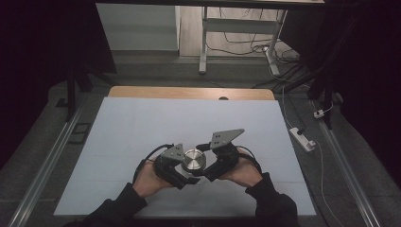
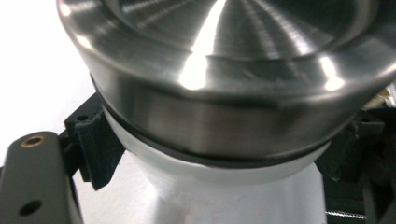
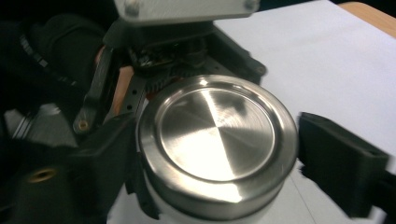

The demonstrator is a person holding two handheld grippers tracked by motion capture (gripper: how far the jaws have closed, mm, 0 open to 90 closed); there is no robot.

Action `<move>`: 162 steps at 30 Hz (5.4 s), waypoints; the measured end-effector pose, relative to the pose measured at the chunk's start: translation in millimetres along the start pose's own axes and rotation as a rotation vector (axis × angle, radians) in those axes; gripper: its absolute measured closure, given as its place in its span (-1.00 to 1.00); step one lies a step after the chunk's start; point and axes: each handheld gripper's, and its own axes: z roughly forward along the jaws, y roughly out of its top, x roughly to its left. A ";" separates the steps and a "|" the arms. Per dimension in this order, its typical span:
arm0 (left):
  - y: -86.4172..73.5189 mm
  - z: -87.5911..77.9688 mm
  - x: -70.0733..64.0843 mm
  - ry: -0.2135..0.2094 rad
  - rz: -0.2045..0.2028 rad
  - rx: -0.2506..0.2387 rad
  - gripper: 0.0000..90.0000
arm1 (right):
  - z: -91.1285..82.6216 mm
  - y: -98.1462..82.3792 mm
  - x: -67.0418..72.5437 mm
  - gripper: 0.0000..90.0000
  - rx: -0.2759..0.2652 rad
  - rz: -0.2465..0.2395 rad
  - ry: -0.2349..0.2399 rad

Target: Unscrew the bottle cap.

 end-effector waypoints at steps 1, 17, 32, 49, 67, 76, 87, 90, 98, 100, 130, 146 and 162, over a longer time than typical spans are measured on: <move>-0.4 -0.7 0.9 0.019 -0.010 -0.002 -0.65 | -1.0 1.6 0.8 -0.83 -0.003 0.019 -0.012; 2.5 -0.5 -2.5 0.177 -0.082 0.019 -0.65 | 26.6 10.4 24.1 -0.64 0.017 0.151 -0.343; 0.6 -1.3 2.5 -0.010 -0.016 0.005 -0.65 | 13.0 4.3 7.6 -0.61 0.032 0.067 -0.105; 0.7 -6.8 3.8 -0.097 0.055 -0.014 -0.65 | 7.2 4.1 7.4 -0.61 -0.001 -0.011 -0.003; 2.5 0.6 0.1 0.169 -0.078 0.025 -0.65 | 18.8 16.6 24.1 -0.80 0.045 0.159 -0.341; 4.8 2.2 -4.2 0.180 -0.060 0.039 -0.65 | 24.2 14.1 26.3 -0.60 0.061 0.143 -0.381; 1.1 -1.5 3.3 -0.054 0.019 0.010 -0.65 | 9.1 11.1 14.4 -0.60 0.065 0.034 -0.119; 0.3 -0.4 3.9 -0.064 0.028 0.011 -0.65 | 8.6 10.6 13.9 -0.59 0.069 0.013 -0.110; 0.0 -3.8 6.3 -0.105 0.056 -0.009 -0.65 | 6.0 10.2 14.1 -0.60 0.043 -0.034 -0.072; 0.2 -3.5 5.1 -0.084 0.045 -0.013 -0.65 | 6.5 10.3 13.4 -0.61 0.045 -0.019 -0.072; 5.8 -4.0 1.4 -0.040 0.043 0.014 -0.65 | 7.8 15.4 18.4 -0.59 0.082 0.056 -0.154; 0.6 -3.3 7.8 -0.024 0.043 0.023 -0.65 | -1.2 16.6 17.4 -0.59 0.061 0.012 -0.159; -5.8 -14.2 23.1 0.104 -0.040 0.010 -0.65 | -9.2 12.5 21.4 -0.60 0.049 0.013 -0.199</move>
